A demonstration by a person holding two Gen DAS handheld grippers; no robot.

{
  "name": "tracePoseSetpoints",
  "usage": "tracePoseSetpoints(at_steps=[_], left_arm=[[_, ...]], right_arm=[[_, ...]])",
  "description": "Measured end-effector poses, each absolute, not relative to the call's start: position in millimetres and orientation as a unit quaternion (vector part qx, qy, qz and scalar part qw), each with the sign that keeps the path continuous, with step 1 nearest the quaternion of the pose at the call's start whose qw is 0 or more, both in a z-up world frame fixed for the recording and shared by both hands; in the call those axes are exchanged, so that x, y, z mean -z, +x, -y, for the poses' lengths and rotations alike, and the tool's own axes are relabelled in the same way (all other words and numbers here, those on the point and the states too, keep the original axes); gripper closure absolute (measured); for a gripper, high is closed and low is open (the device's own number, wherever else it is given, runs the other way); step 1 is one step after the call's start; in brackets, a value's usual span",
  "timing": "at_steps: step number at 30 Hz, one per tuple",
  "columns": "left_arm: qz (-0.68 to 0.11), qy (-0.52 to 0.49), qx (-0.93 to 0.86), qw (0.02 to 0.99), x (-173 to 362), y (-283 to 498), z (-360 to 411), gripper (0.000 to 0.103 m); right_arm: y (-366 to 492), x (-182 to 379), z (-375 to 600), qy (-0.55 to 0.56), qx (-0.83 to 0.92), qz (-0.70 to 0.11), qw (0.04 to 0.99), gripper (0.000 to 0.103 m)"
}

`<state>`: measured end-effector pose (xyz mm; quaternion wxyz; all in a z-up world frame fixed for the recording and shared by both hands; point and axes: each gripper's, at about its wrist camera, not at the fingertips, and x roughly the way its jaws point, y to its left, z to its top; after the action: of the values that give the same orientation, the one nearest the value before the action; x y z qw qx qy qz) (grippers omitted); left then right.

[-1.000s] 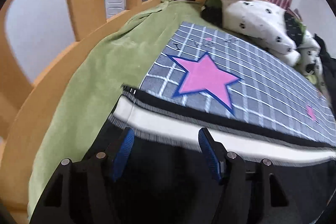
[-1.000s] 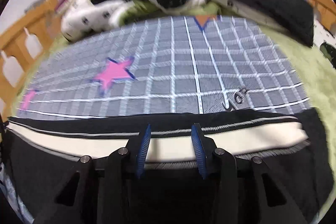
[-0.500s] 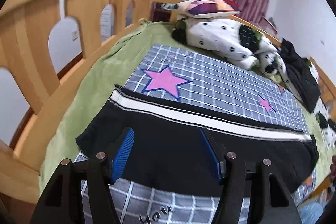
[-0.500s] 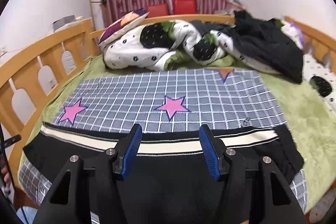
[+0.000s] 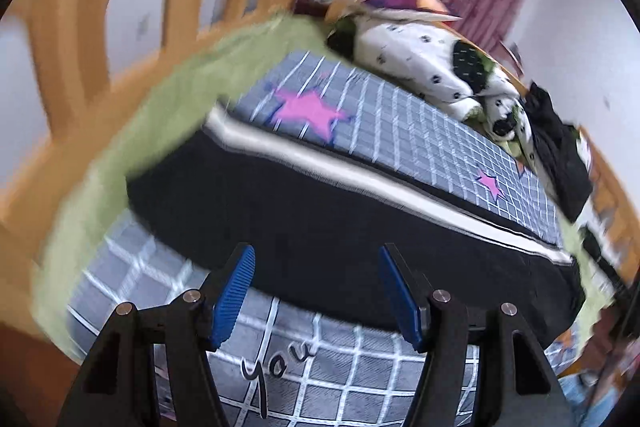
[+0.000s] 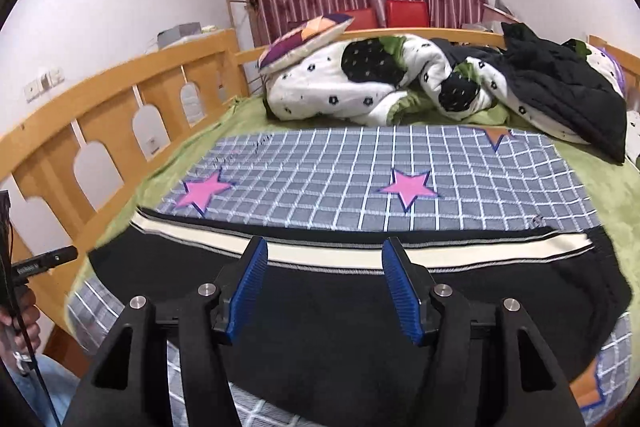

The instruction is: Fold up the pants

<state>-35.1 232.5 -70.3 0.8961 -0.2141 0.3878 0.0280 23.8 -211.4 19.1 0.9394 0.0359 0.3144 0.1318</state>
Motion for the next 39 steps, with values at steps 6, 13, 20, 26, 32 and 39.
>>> tracePoseSetpoints(at_steps=[6, 13, 20, 26, 32, 39], left_arm=[[-0.396, -0.302, -0.057, 0.865, 147, -39, -268, 0.043], [-0.376, -0.353, -0.097, 0.852, 166, -4, -299, 0.043], [-0.374, -0.381, -0.151, 0.832, 166, 34, -322, 0.053], [-0.381, -0.245, -0.245, 0.857, 134, 43, -293, 0.092], [-0.308, -0.065, -0.235, 0.92, 57, 42, -192, 0.093], [-0.244, 0.108, -0.089, 0.96, -1, 48, -11, 0.093]], right_arm=[[45, 37, 221, 0.055, -0.11, -0.363, 0.924, 0.045], [67, 48, 226, 0.085, -0.101, -0.368, 0.921, 0.045], [80, 59, 224, 0.076, -0.084, -0.385, 0.916, 0.045], [82, 60, 232, 0.08, -0.062, -0.385, 0.917, 0.045], [61, 33, 254, 0.097, -0.058, -0.346, 0.931, 0.045], [19, 23, 303, 0.037, -0.01, -0.287, 0.957, 0.045]])
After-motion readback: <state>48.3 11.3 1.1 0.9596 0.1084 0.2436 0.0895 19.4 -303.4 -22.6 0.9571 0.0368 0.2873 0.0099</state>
